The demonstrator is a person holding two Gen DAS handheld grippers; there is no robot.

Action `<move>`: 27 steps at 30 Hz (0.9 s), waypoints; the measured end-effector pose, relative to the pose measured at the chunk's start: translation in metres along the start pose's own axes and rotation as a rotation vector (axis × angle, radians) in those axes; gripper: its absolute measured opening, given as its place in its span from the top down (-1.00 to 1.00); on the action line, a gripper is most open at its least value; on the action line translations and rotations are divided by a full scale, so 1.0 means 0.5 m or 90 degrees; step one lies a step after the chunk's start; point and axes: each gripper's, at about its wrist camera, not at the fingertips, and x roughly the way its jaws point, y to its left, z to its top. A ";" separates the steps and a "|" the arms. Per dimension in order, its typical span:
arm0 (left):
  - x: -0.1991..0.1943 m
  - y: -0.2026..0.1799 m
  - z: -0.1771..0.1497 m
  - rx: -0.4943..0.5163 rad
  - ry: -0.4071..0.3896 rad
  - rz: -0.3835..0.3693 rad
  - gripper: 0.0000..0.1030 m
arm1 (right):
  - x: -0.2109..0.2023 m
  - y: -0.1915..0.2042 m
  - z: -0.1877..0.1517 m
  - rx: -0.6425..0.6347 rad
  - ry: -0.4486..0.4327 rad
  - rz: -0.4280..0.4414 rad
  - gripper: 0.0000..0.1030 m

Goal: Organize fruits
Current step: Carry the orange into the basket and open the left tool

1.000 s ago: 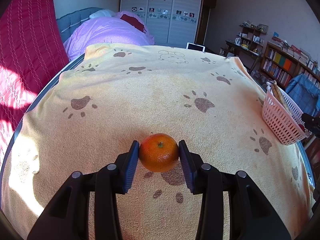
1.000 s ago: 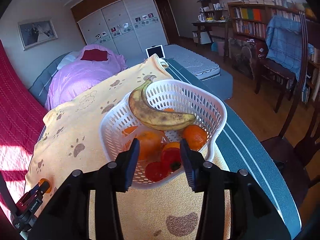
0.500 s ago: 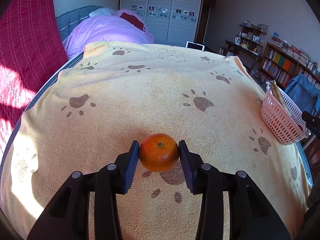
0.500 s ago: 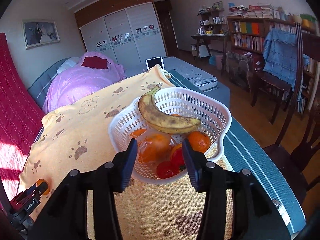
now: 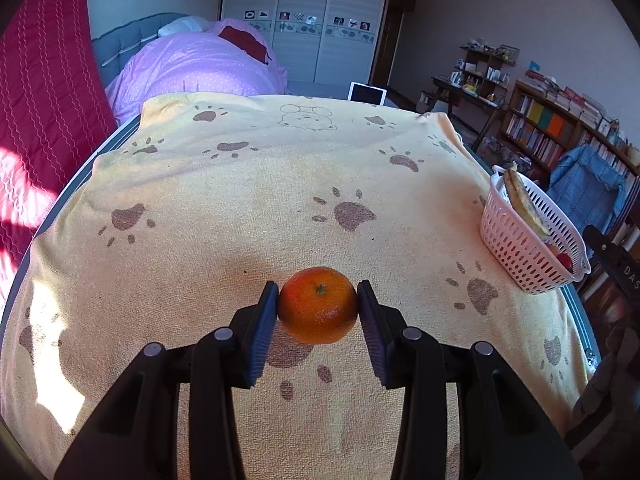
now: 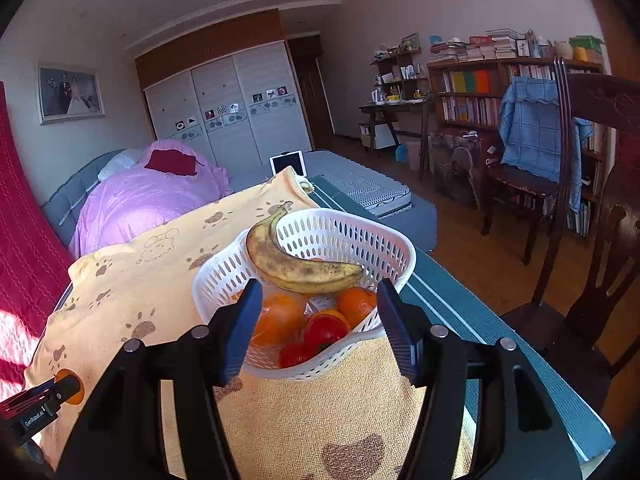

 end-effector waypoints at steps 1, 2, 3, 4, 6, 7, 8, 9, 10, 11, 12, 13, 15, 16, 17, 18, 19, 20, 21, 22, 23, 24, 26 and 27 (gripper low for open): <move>-0.001 -0.015 0.003 0.007 -0.001 -0.007 0.20 | -0.001 -0.007 0.001 0.008 -0.002 -0.002 -0.20; -0.002 -0.030 0.007 0.014 -0.002 -0.013 0.20 | -0.002 -0.015 0.001 0.015 -0.003 -0.004 -0.20; -0.002 -0.047 0.012 0.022 -0.003 -0.020 0.20 | -0.001 -0.022 0.000 0.023 -0.004 -0.006 -0.20; -0.002 -0.062 0.016 0.029 -0.004 -0.028 0.20 | 0.000 -0.028 -0.001 0.029 -0.003 -0.007 -0.20; 0.001 -0.095 0.027 0.042 -0.004 -0.046 0.20 | 0.003 -0.038 -0.004 0.040 -0.002 -0.008 -0.20; 0.003 -0.111 0.032 0.049 -0.004 -0.055 0.20 | 0.004 -0.043 -0.005 0.047 -0.001 -0.008 -0.20; 0.004 -0.128 0.038 0.055 -0.004 -0.064 0.20 | 0.004 -0.047 -0.006 0.053 -0.001 -0.008 -0.20; 0.006 -0.146 0.044 0.063 -0.005 -0.073 0.20 | 0.004 -0.051 -0.007 0.059 -0.003 -0.010 -0.20; 0.008 -0.162 0.050 0.070 -0.006 -0.081 0.20 | 0.004 -0.055 -0.007 0.063 -0.005 -0.011 -0.20; 0.010 -0.178 0.055 0.078 -0.007 -0.087 0.20 | 0.004 -0.057 -0.008 0.067 -0.006 -0.013 -0.20; 0.012 -0.196 0.060 0.087 -0.010 -0.093 0.20 | 0.005 -0.060 -0.010 0.070 -0.008 -0.017 -0.20; 0.015 -0.211 0.066 0.095 -0.013 -0.098 0.20 | 0.007 -0.063 -0.011 0.075 -0.009 -0.021 -0.22; 0.023 -0.241 0.077 0.109 -0.014 -0.109 0.20 | 0.010 -0.069 -0.013 0.088 -0.007 -0.026 -0.27; 0.027 -0.254 0.082 0.114 -0.014 -0.117 0.20 | 0.010 -0.073 -0.014 0.095 -0.008 -0.029 -0.33; 0.032 -0.267 0.087 0.119 -0.013 -0.124 0.20 | 0.008 -0.076 -0.015 0.100 -0.010 -0.032 -0.34; 0.037 -0.280 0.091 0.123 -0.012 -0.131 0.20 | 0.007 -0.078 -0.016 0.104 -0.012 -0.034 -0.35; 0.042 -0.291 0.095 0.126 -0.009 -0.138 0.20 | 0.006 -0.080 -0.015 0.105 -0.012 -0.034 -0.35; 0.050 -0.301 0.101 0.130 -0.006 -0.145 0.20 | 0.007 -0.079 -0.015 0.104 -0.011 -0.035 -0.35; 0.056 -0.311 0.105 0.132 -0.003 -0.151 0.20 | 0.007 -0.078 -0.016 0.103 -0.011 -0.035 -0.35; 0.062 -0.320 0.109 0.135 0.000 -0.156 0.20 | 0.008 -0.076 -0.016 0.101 -0.011 -0.036 -0.35; 0.067 -0.330 0.112 0.139 0.003 -0.161 0.20 | 0.009 -0.076 -0.017 0.100 -0.010 -0.037 -0.35; 0.073 -0.338 0.117 0.142 0.005 -0.165 0.20 | 0.009 -0.076 -0.018 0.101 -0.010 -0.038 -0.35; 0.084 -0.350 0.125 0.145 0.010 -0.173 0.21 | 0.007 -0.080 -0.018 0.109 -0.011 -0.042 -0.35; 0.089 -0.357 0.129 0.147 0.012 -0.178 0.20 | 0.008 -0.083 -0.018 0.114 -0.011 -0.043 -0.35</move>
